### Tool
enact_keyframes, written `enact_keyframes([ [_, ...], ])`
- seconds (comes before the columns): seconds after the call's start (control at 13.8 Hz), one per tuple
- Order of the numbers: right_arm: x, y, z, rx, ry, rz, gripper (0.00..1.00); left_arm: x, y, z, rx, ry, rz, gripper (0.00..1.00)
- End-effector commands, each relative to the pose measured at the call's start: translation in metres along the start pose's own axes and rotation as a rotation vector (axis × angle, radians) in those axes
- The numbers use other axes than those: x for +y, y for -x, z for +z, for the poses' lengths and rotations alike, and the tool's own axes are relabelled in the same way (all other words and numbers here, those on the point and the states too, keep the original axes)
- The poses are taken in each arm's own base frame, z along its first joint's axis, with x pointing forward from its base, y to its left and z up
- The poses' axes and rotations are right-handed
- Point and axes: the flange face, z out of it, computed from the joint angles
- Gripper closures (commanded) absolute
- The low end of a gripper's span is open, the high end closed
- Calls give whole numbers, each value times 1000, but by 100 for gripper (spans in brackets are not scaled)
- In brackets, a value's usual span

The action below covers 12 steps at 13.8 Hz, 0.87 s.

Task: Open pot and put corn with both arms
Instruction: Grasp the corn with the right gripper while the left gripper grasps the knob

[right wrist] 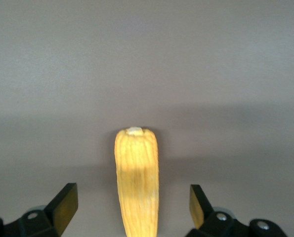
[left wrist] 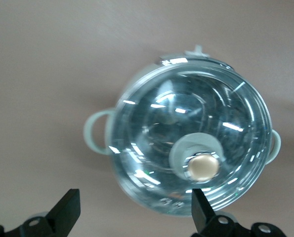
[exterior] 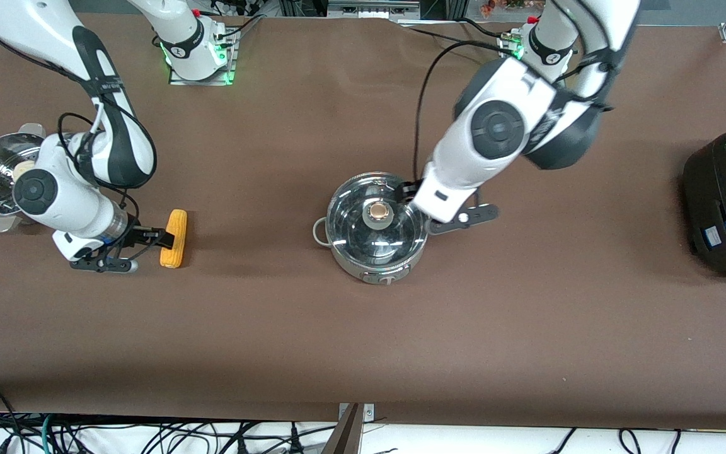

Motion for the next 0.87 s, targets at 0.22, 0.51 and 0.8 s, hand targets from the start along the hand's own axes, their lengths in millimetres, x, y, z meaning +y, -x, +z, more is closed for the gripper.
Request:
enact_keyframes([
  [0.22,-11,14,40,54,-43,30,0,58,-7,45,49,9,-30,1],
  [0.51,-11,15,45,47,-42,30,0,61,-8,58,52,9,-37,2],
  [0.8,-9,23,57,21,-39,20,0,72,3,77,54,-11,-54,3],
])
